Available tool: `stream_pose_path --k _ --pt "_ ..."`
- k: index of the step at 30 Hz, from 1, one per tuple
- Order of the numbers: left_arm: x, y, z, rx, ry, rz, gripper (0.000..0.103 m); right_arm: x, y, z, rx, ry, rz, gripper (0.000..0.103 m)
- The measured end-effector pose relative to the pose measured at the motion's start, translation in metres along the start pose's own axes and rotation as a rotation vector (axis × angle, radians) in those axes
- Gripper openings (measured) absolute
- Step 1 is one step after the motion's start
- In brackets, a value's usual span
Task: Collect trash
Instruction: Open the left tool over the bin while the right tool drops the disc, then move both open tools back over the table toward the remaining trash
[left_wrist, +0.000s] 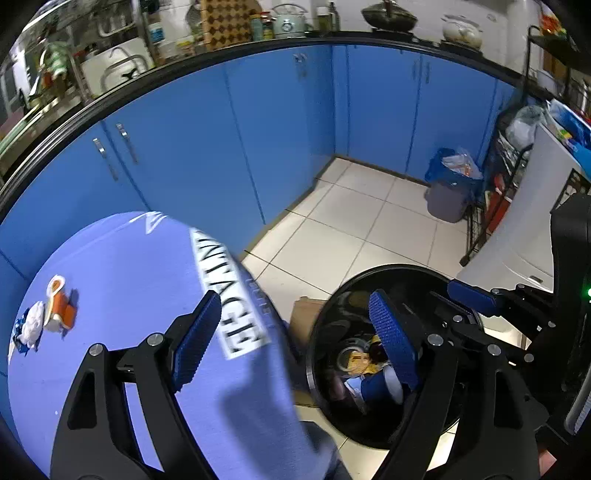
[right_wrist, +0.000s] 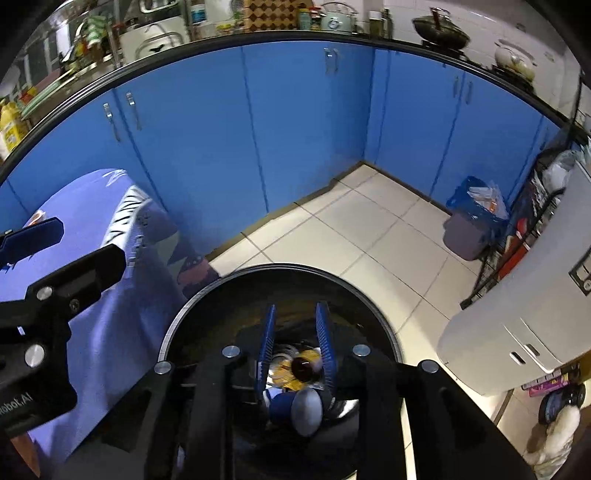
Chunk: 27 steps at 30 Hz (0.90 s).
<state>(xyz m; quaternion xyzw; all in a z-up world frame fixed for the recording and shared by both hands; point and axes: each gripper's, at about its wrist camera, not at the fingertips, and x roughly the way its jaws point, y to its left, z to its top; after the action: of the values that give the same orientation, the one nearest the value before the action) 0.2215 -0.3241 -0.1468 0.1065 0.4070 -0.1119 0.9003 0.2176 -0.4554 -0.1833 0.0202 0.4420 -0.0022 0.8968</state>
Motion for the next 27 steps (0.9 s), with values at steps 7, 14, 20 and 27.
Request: stream_pose_path --k 7,14,20,27 --pt "-0.021 0.076 -0.010 -0.107 -0.009 0.091 0.082 -0.012 0.073 0.018 -0.127 -0.034 0.076 0.023" --pt "-0.057 0.185 -0.037 -0.256 -0.039 0.220 0.086 -0.023 0.177 0.033 -0.287 -0.089 0.167 0.073" --pt "-0.078 0.286 -0.080 -0.403 -0.010 0.322 0.089 -0.016 0.269 0.043 -0.394 -0.073 0.263 0.077" --pt "-0.072 0.367 -0.127 -0.493 0.048 0.367 0.090 0.010 0.340 0.048 -0.435 -0.020 0.312 0.079"
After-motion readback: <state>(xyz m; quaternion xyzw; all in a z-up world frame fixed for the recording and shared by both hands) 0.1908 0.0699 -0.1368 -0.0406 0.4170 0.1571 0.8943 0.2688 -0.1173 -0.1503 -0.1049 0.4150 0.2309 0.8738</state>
